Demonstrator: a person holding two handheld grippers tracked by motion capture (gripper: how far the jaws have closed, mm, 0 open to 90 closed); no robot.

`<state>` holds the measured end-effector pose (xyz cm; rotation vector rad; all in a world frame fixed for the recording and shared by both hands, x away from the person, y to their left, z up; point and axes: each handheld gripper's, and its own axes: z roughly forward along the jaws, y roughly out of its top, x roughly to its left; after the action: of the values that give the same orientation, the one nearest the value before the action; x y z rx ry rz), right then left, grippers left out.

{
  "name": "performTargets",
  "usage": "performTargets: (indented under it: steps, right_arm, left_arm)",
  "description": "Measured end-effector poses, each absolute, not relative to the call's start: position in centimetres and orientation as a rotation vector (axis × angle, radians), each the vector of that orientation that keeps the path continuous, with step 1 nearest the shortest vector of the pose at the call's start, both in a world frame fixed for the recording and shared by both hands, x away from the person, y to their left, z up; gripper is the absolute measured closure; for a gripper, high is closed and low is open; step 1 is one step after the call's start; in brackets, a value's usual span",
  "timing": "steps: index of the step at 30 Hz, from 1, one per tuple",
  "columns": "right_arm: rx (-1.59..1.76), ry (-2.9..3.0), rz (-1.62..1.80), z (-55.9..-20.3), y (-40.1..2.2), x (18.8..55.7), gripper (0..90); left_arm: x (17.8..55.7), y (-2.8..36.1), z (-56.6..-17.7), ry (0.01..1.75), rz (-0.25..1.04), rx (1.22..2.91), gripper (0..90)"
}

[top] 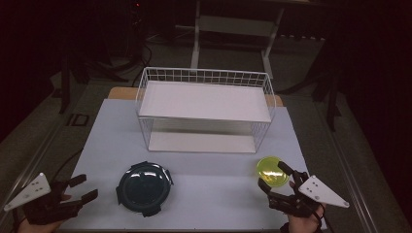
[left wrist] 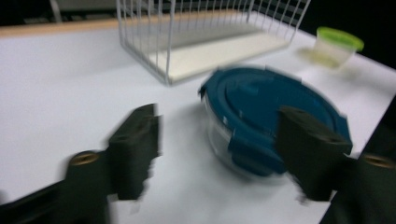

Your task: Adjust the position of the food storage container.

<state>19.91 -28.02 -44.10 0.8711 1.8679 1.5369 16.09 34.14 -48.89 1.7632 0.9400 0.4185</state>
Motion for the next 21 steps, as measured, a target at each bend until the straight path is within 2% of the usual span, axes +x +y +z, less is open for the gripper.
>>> performTargets:
  steps: [2, 4, 5, 6, 10, 11, 12, 21]
  right_arm:
    - [0.879, 1.872, 1.539, -44.2, -28.0, 20.0, 16.5]
    - [0.88, 1.874, 1.54, -44.2, -28.0, 20.0, 16.5]
    - [0.881, 1.876, 1.54, -44.2, -28.0, 20.0, 16.5]
    - [0.875, 1.877, 1.545, -44.2, -27.9, 20.0, 16.6]
    - [0.873, 1.878, 1.544, -44.2, -27.9, 19.8, 16.6]
    - [0.873, 1.878, 1.544, -44.2, -27.9, 19.8, 16.6]
    - [0.871, 1.882, 1.543, -44.3, -27.9, 19.9, 16.6]
    - [0.877, 1.888, 1.546, -44.4, -27.9, 20.0, 16.7]
  left_arm:
    - [16.2, 33.9, -49.4, 0.949, 0.411, 1.816, 47.2]
    - [16.3, 33.8, -49.6, 0.945, 0.399, 1.836, 56.5]
    - [16.3, 33.8, -49.6, 0.945, 0.399, 1.836, 56.5]
    - [16.4, 33.3, -50.6, 0.956, 0.351, 1.904, 65.1]
    - [16.5, 32.7, -51.2, 0.954, 0.298, 1.939, 80.1]
    - [16.5, 32.4, -51.3, 0.953, 0.287, 1.951, 80.1]
    - [16.6, 32.1, -51.4, 0.953, 0.287, 1.962, 86.5]
    - [17.2, 29.7, -51.8, 0.91, 0.239, 2.039, 88.4]
